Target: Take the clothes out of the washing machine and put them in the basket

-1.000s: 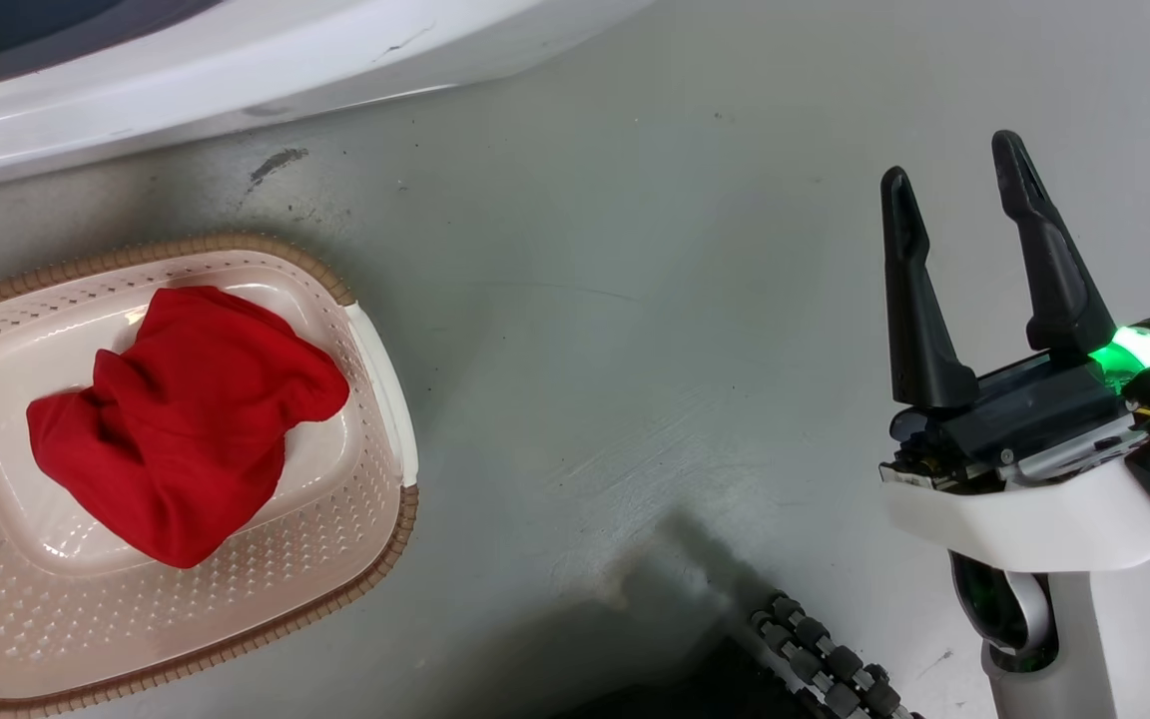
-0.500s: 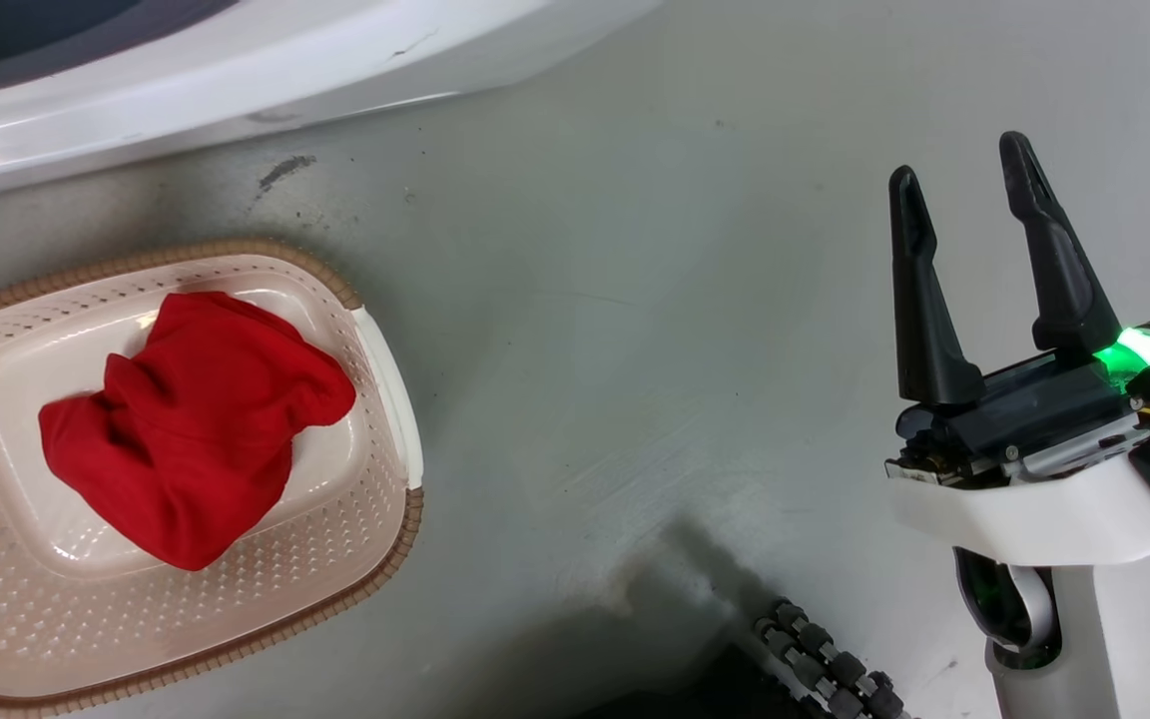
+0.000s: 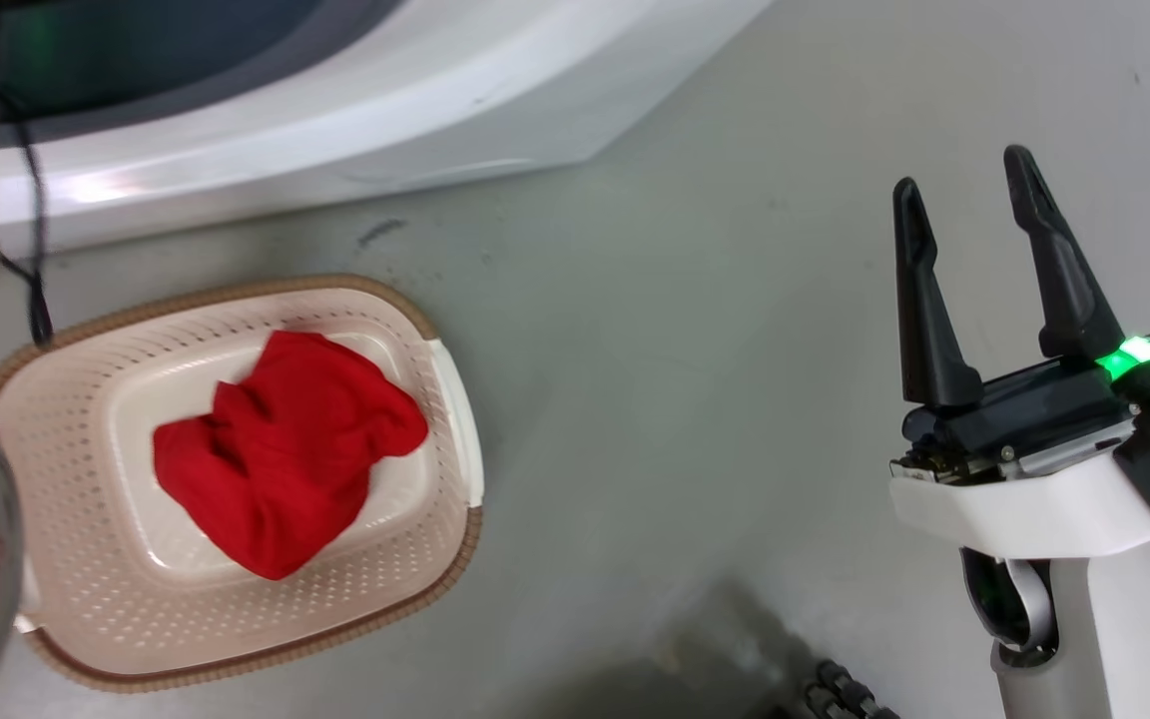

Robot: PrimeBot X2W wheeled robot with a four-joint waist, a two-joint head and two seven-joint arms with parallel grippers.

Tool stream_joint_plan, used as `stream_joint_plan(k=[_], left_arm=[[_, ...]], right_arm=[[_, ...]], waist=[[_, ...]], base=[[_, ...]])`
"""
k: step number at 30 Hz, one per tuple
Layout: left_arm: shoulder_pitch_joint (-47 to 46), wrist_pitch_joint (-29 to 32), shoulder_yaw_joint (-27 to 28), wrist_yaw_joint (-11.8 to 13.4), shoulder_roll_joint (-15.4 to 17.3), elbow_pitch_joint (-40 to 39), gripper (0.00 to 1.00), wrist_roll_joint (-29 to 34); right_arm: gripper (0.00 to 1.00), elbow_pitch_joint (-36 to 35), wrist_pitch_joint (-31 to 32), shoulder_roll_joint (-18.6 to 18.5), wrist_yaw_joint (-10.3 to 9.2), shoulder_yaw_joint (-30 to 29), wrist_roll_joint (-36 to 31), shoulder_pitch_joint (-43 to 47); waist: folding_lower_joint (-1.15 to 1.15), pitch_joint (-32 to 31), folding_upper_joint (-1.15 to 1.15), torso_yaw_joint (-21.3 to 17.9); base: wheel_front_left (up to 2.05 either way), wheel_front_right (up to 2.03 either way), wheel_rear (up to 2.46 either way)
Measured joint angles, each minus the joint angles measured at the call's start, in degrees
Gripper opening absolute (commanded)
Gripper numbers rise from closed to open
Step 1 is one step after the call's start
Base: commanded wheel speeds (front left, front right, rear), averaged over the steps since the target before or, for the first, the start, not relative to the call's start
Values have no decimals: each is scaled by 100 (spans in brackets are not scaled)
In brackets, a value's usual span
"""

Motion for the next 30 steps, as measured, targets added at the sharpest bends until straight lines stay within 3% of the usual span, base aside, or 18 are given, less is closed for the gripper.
stream_joint_plan(k=[8, 16, 22, 30], left_arm=[[853, -757, -500, -7, -269, -151, 0, -485], [1922, -1343, -1033, -7, -318, -657, 0, -1043], [2823, -1422, -1177, -7, -322, -1512, 0, -1329], [4123, -1423, -959, 30, -315, -3047, 0, -1285]], right_arm=[[100, 187, 0, 0, 0, -41, -137, 193], [100, 327, 0, 0, 0, -90, -263, 502], [100, 406, -1, 0, 0, -143, -400, 793], [100, 519, -1, 0, 0, -113, -524, 1144]], waist=[[0, -610, 0, 269], [0, -1276, 0, 493], [-1, -1784, 0, 682], [-1, -2420, 0, 961]], base=[[0, 0, 0], [0, 0, 0], [0, 0, 0], [0, 0, 0]])
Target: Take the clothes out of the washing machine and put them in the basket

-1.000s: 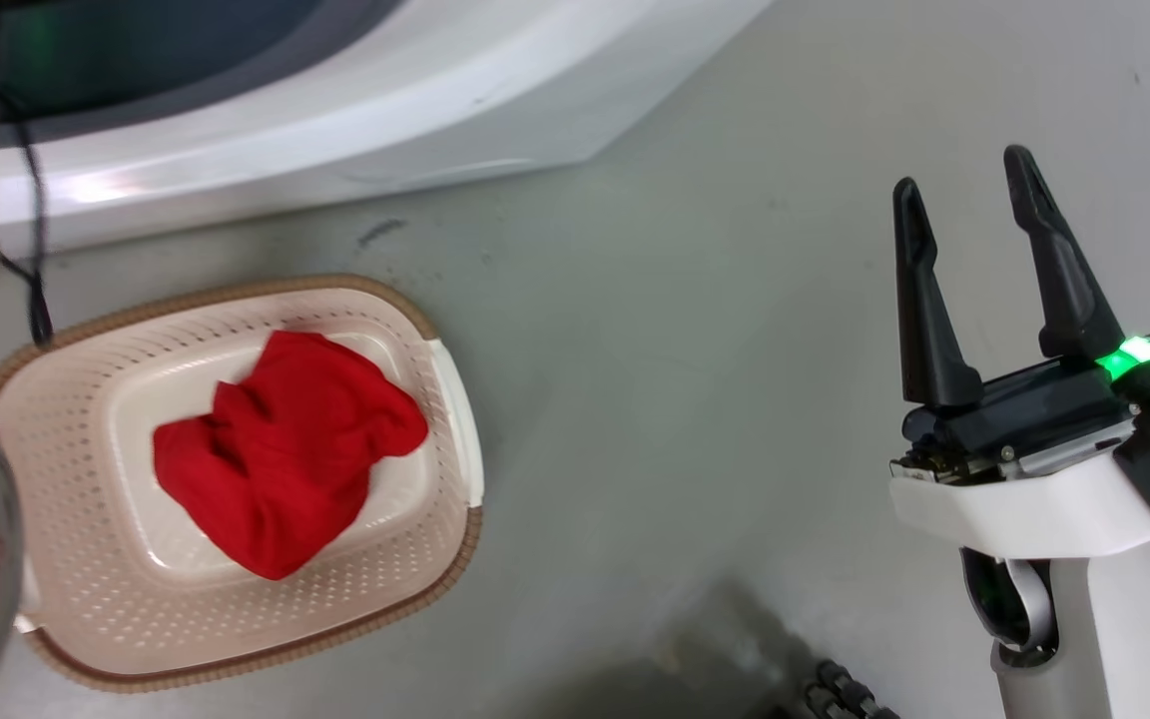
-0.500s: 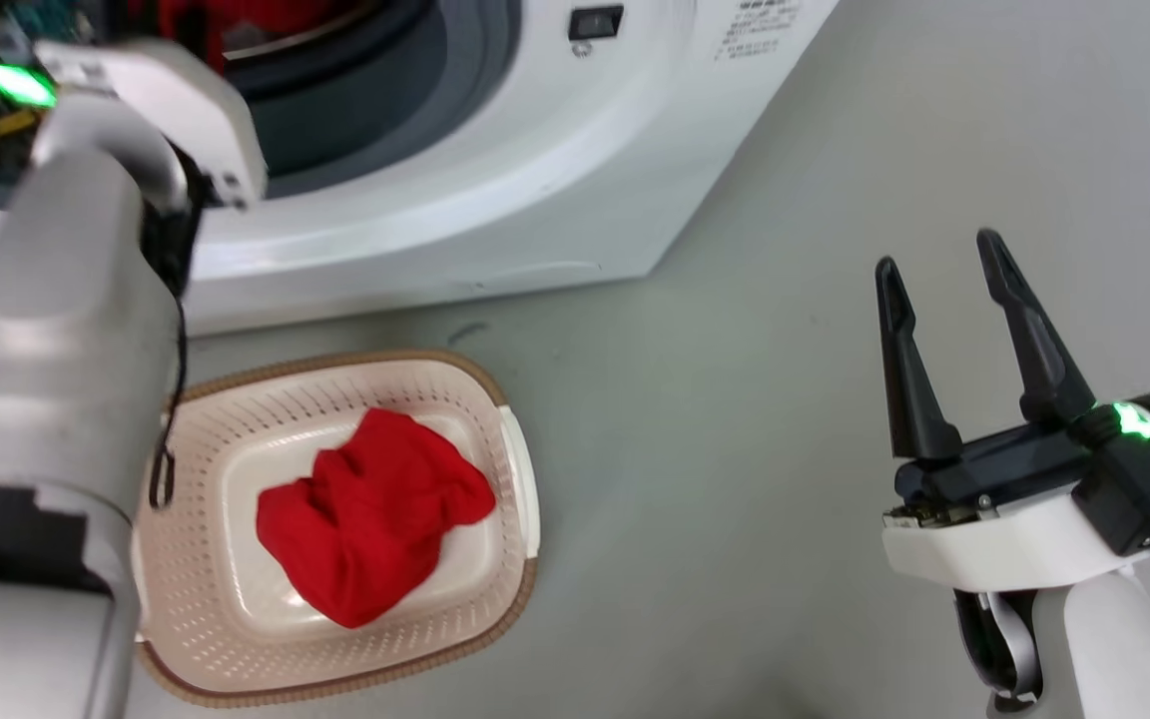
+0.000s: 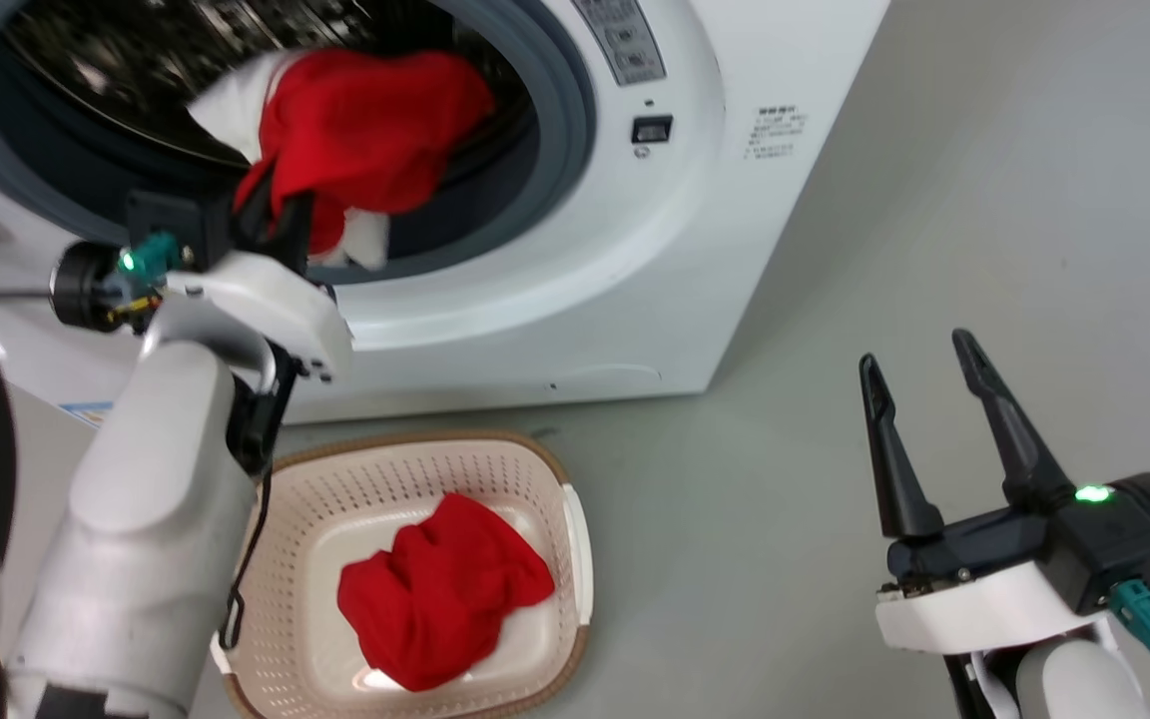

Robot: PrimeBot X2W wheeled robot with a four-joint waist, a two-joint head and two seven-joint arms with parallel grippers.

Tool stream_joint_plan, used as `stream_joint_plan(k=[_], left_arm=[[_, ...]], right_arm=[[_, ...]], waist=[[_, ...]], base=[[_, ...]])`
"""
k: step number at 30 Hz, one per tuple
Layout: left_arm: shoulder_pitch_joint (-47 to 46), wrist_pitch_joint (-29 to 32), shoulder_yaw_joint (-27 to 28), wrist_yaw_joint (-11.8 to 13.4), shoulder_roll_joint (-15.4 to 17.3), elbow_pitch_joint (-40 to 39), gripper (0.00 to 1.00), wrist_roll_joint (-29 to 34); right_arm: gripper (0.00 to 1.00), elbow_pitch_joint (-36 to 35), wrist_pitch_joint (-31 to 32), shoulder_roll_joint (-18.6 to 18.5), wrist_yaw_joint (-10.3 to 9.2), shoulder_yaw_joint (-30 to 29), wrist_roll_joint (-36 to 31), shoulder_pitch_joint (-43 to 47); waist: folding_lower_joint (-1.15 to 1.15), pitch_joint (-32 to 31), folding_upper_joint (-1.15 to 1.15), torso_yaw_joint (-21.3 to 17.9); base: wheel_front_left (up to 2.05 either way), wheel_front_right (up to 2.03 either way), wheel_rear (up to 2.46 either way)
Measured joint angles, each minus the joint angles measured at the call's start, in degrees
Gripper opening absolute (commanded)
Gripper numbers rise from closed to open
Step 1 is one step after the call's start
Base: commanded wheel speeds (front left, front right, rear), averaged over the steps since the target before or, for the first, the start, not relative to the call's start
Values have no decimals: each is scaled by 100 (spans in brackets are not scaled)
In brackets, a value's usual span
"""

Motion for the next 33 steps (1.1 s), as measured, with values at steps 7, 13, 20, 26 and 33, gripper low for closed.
stream_joint_plan(k=[7, 13, 20, 26, 33], left_arm=[[1223, -1, 175, 168, 68, -1460, 0, 1], [1888, 99, 220, 408, 232, -2471, 0, -1], [2521, 406, 311, 683, 448, -3664, 0, -8], [2866, 622, 345, 866, 566, -4448, 0, 0], [3200, 751, 259, 964, 600, -4882, 0, 11]], right_arm=[[100, 97, 0, 0, 0, 51, -45, 374], [100, 129, 0, 0, 0, 37, -54, 609], [100, 146, 0, 0, 0, 36, -54, 744], [100, 163, 0, 0, 0, 44, -52, 820], [100, 165, 0, 0, 0, 27, -59, 818]], waist=[[0, -675, 0, 213], [0, -1027, 0, 314], [0, -1228, 0, 414], [0, -1275, 0, 452], [1, -1187, 0, 455]], base=[[0, 0, 0], [0, 0, 0], [0, 0, 0], [0, 0, 0], [0, 0, 0]])
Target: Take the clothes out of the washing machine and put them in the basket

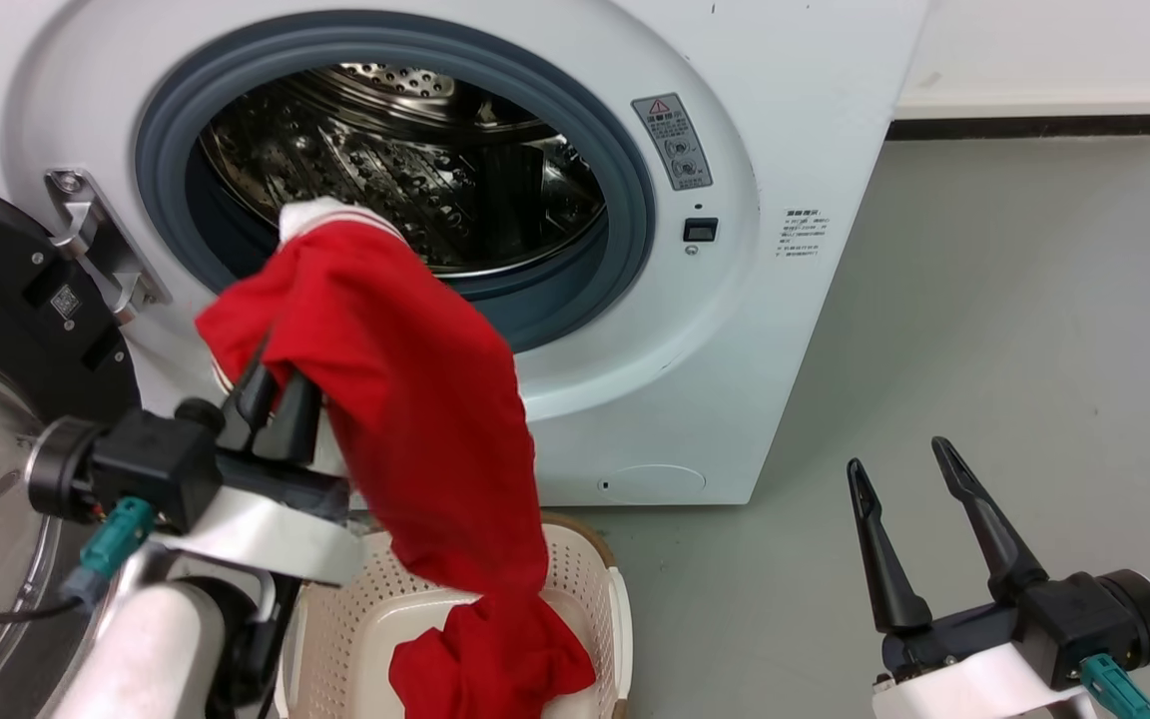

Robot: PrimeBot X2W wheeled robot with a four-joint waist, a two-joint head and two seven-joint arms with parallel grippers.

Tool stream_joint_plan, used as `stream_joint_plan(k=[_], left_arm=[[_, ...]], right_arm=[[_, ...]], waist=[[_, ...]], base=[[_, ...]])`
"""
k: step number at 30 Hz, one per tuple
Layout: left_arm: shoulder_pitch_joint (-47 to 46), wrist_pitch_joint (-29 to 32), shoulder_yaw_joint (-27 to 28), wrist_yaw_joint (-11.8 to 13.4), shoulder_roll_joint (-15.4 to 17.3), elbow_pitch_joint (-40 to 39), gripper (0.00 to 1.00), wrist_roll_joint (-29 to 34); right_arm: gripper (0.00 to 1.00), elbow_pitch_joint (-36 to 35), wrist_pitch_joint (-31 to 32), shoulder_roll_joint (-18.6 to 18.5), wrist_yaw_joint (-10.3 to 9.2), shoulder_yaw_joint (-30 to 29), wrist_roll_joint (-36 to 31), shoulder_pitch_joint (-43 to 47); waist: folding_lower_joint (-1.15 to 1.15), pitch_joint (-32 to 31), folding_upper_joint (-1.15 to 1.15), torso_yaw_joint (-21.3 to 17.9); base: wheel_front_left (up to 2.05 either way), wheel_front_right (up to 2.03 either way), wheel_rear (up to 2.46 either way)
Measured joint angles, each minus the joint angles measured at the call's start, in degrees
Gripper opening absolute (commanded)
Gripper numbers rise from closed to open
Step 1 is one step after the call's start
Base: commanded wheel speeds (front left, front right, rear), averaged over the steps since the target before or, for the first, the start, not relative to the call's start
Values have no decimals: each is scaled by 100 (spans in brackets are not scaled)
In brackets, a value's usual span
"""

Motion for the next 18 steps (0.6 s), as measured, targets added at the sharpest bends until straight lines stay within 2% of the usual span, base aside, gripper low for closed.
stream_joint_plan(k=[10, 18], left_arm=[[384, -20, -328, -15, -174, 224, 0, -66], [408, -246, -671, -307, -415, 1469, 0, -192]], right_arm=[[100, -48, 0, 0, 0, -26, -22, -186], [100, -148, 0, 0, 0, -30, -123, -587]], waist=[[0, 373, 0, -18], [0, 966, 0, -47]], base=[[0, 0, 0], [0, 0, 0]])
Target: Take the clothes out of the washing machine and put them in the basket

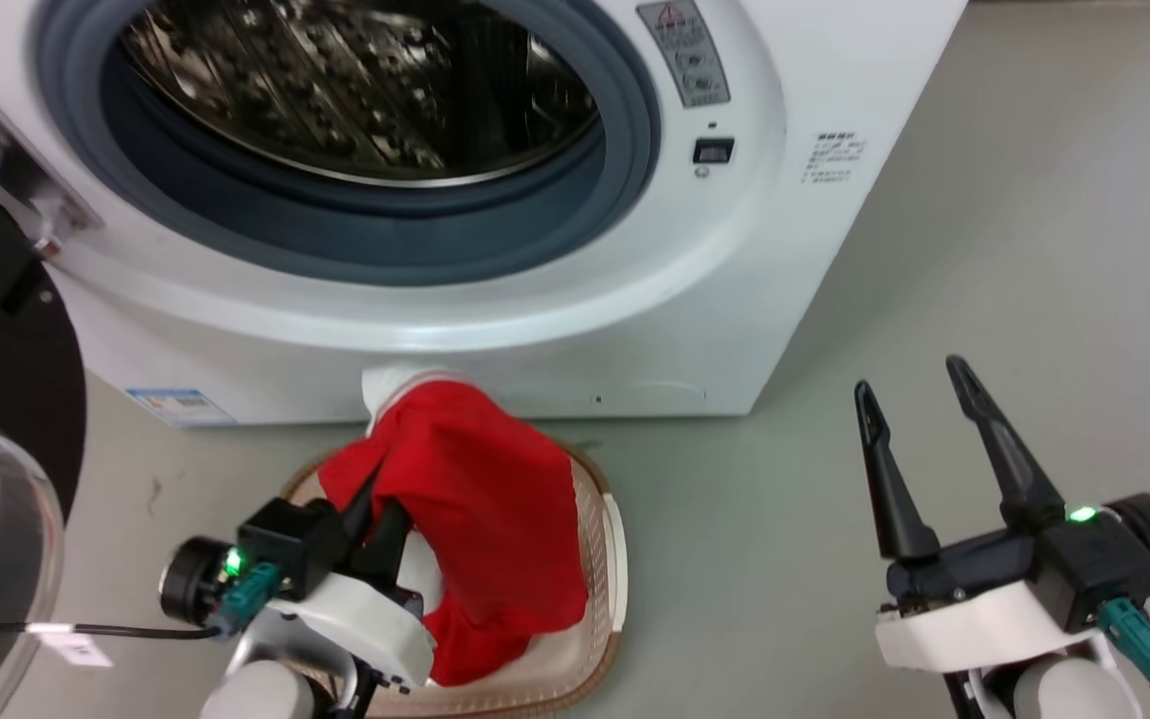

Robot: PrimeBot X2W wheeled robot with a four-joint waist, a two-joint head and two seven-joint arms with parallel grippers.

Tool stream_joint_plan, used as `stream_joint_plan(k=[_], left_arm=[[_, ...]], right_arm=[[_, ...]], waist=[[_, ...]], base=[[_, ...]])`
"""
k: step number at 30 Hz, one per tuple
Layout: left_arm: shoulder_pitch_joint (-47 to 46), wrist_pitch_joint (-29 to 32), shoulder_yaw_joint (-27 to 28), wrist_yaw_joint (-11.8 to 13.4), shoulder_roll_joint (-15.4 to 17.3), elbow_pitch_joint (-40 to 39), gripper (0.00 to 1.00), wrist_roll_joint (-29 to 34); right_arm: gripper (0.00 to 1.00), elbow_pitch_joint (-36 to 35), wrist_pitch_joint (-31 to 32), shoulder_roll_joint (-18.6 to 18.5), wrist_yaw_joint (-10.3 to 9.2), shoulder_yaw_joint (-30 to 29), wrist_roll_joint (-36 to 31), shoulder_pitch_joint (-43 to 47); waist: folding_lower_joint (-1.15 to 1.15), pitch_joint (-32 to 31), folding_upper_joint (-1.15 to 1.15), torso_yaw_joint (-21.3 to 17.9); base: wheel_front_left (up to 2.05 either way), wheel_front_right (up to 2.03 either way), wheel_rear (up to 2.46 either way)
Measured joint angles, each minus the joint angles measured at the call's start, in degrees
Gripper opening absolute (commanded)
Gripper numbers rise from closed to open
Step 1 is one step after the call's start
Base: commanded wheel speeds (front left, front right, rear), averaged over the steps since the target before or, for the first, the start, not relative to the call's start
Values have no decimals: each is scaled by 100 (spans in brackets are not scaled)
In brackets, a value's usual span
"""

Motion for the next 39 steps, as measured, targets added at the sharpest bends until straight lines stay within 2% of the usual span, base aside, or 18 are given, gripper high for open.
stream_joint_plan(k=[6, 14, 25, 30, 38, 39], left_arm=[[-313, -177, -199, -246, -222, 1162, 0, -19], [-1175, -397, -309, -500, -479, 3197, 0, -68], [-2588, -466, -456, -643, -762, 5645, 0, -74], [-3089, -381, -539, -658, -818, 6273, 0, -77], [-3491, -7, -775, -552, -821, 6578, 0, 98], [-3491, -7, -775, -552, -821, 6578, 39, 98]], right_arm=[[100, -89, 0, 0, 0, -4, -34, -296], [100, -190, 0, 0, 0, -32, -25, -727], [100, -374, 0, -1, 0, -154, 32, -1154], [100, -478, 0, 0, 0, -185, 34, -1342], [100, -517, 0, 0, 0, -209, 78, -1465], [100, -517, 0, 0, 0, -209, 78, -1465]], waist=[[0, 524, 0, -61], [1, 1304, 0, -205], [1, 2350, 0, -413], [1, 2791, 0, -444], [1, 3198, 0, -494], [1, 3198, 0, -494]], base=[[0, 0, 0], [0, 0, 0], [0, 0, 0], [0, 0, 0], [0, 0, 0], [0, 0, 0]])
